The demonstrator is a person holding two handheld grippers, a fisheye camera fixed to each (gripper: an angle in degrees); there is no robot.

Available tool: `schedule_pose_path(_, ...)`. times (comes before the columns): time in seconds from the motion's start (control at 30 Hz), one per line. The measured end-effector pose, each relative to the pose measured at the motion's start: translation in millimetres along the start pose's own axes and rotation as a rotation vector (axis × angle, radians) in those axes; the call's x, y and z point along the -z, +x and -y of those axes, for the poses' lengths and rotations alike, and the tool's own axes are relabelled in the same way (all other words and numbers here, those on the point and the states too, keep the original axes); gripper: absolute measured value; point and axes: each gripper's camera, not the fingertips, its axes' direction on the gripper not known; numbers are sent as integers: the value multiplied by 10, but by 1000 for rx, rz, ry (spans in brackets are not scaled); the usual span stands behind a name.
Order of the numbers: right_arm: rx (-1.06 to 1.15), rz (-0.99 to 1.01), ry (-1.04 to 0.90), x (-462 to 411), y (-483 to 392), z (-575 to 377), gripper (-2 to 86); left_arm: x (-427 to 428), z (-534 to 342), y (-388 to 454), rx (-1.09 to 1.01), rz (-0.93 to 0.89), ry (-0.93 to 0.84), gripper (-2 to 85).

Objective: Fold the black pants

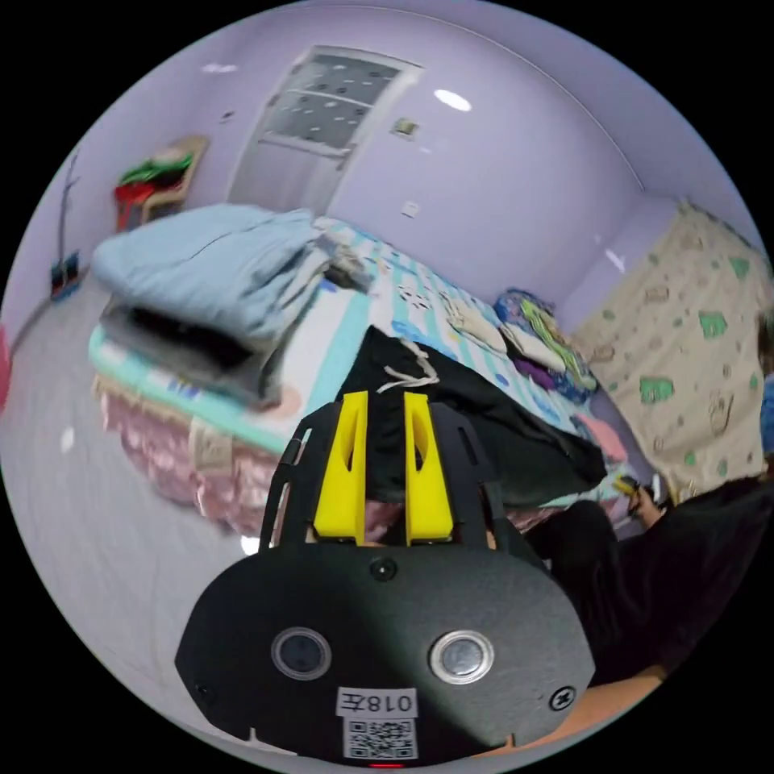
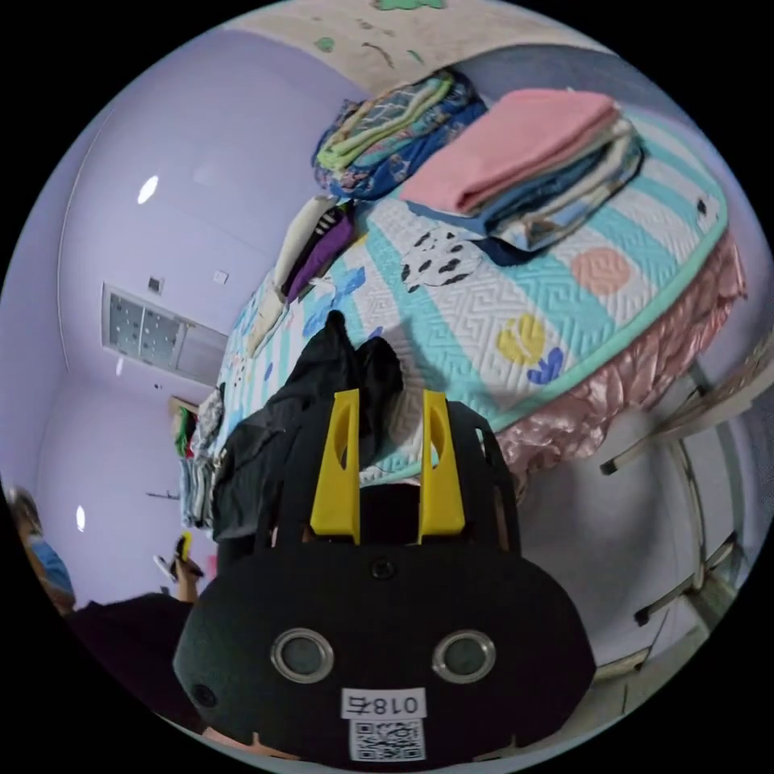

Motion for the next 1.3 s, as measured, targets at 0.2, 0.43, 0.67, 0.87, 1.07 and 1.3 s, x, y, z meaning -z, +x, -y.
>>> schedule_pose_path(0.2, 150, -41, -96, -456, -585, -247, 106, -1386, 1347, 1105, -416, 35, -134, 105)
schedule_pose_path(0.43, 251, -102, -145, -660, -1070, -618, 85, -2942, 2244, 1637, -554, 182, -383, 112)
schedule_pose_path(0.67, 277, -133, -103, -653, -1341, -819, 72, -3725, 2388, 1555, -423, 272, -616, 93)
schedule_pose_path(0.87, 367, -187, -96, -915, -1669, -859, 76, -3117, 2233, 1820, -425, 317, -403, -2)
schedule_pose_path(1.07, 671, -463, -184, -1468, -2133, -1068, 98, -2197, 1871, 2066, -400, 320, -163, -7)
schedule_pose_path(1.3, 1025, -799, -236, -1900, -2402, -1524, 104, -1290, 1580, 2064, -349, 247, -17, -7)
